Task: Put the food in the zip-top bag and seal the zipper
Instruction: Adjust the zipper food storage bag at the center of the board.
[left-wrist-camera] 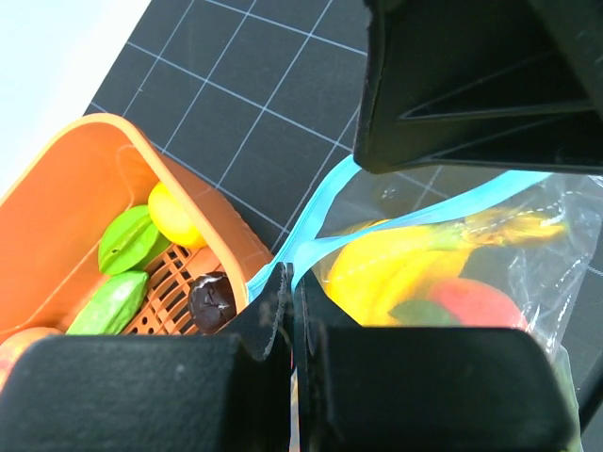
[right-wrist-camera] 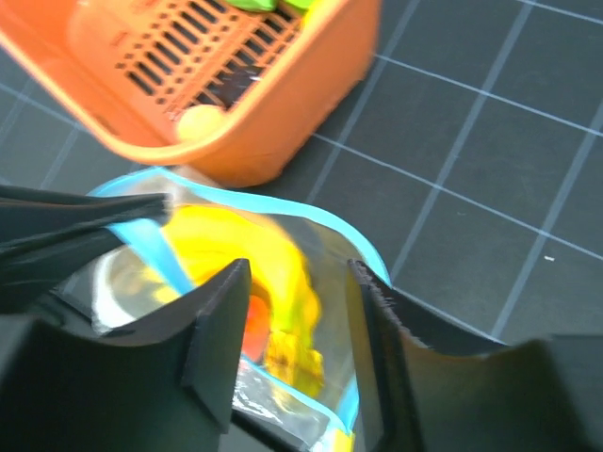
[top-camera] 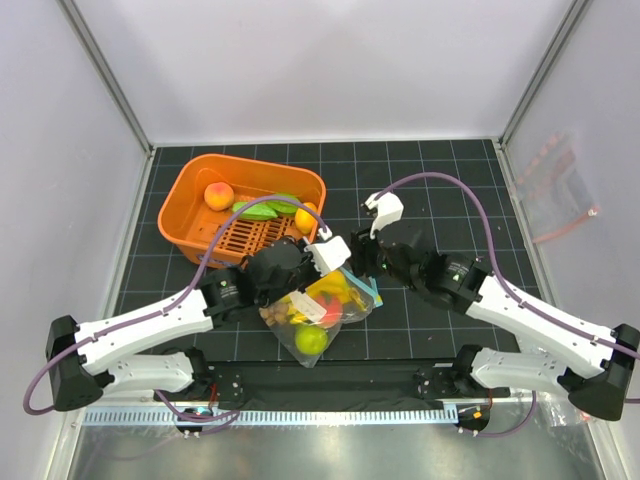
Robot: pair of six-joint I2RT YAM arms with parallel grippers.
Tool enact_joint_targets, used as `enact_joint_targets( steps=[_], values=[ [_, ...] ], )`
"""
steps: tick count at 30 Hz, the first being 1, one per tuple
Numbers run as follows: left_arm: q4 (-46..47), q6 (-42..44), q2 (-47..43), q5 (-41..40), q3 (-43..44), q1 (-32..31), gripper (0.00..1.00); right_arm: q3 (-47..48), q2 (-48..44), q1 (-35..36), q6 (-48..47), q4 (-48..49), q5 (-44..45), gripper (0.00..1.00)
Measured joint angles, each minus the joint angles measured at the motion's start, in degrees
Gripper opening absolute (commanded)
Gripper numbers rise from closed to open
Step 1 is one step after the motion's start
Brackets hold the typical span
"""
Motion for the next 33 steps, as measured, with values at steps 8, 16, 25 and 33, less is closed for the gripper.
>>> enact_joint_targets(
  steps=[8,16,25,33],
  values=[
    [0.1,0.0,-0.3,0.0,-0.2,0.0,0.00,-1.3,3.0,-0.7,-0.5,-1.3,2.9,0.69],
    [0.1,0.1,-0.3,0.1,-0.2,0.0,0.00,-5.9,6.6,-11.2,-0.5,0.7,-8.0,0.69],
    [0.1,0.2,-0.3,0.0,-0.3,0.0,0.00,-9.1,9.7,-16.8,1.4,6.9,-25.3,0.27],
    [0.2,0.0,-0.2,0.0,-0.3,0.0,0.00,-11.2,4.2,-16.7,2.2,8.3,-32.3,0.01]
  ],
)
